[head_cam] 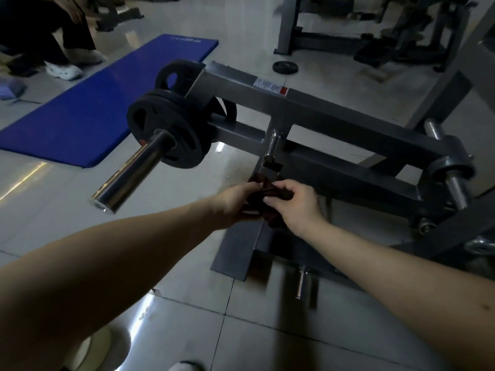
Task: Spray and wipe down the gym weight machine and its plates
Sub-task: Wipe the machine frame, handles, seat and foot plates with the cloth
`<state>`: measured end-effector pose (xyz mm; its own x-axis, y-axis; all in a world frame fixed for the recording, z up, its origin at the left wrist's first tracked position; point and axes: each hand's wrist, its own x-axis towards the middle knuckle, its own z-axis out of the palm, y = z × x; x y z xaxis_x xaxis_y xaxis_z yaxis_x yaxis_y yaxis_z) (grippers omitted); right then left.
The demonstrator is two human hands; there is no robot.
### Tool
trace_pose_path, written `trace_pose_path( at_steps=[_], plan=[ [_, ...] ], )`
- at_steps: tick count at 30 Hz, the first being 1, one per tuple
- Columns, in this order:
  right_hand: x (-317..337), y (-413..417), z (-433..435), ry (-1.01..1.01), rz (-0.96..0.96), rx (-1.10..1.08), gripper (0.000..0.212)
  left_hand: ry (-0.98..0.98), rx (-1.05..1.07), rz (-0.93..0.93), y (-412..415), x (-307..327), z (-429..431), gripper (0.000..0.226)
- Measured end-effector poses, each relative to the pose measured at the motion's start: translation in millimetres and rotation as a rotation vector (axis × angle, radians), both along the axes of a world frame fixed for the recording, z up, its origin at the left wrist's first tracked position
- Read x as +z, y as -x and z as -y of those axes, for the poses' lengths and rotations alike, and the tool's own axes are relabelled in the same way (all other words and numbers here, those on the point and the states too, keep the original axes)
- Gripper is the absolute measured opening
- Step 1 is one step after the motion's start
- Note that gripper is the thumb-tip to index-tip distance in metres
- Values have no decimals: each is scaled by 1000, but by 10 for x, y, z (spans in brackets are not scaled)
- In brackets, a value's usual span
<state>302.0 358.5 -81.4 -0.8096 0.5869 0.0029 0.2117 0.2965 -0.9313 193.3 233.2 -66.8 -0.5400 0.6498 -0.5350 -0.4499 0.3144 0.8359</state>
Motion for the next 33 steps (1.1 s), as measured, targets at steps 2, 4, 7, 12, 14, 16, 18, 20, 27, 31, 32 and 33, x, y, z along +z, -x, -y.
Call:
trace_pose_path(
  at_steps=[2,4,7,12,14,16,18,20,27,31,32,33],
  plan=[
    [-30,-51,-16,-1,17,54,31,35,16,-71,-11,-1,32,26],
    [-89,-101,-19,-73,64,83,23,70,-13,-129,-62,-4,55,18],
    [-98,-152,0,-108,142,80,13,131,-54,-224,-118,59,62,15],
    [206,-303,74,-33,215,27,14,201,-182,-313,-196,352,184,20],
    [374,-396,128,-14,230,52,14,230,-206,-372,-254,448,263,23],
    [545,-494,214,-11,232,80,12,220,-170,-419,-312,474,354,29],
    [675,-617,287,0,223,98,8,157,-99,-420,-415,514,458,34],
    [750,-750,347,50,215,92,9,49,-86,-342,-533,553,572,44],
    [824,-1000,455,397,225,98,13,-154,-154,-126,-938,490,1100,28],
    [854,-1027,597,354,301,46,31,-45,29,-221,-955,418,1267,45],
    [850,-1032,636,333,313,15,43,-9,55,-239,-943,418,1305,57],
    [847,-1040,663,303,323,-7,49,22,68,-248,-925,423,1336,70]
  ],
)
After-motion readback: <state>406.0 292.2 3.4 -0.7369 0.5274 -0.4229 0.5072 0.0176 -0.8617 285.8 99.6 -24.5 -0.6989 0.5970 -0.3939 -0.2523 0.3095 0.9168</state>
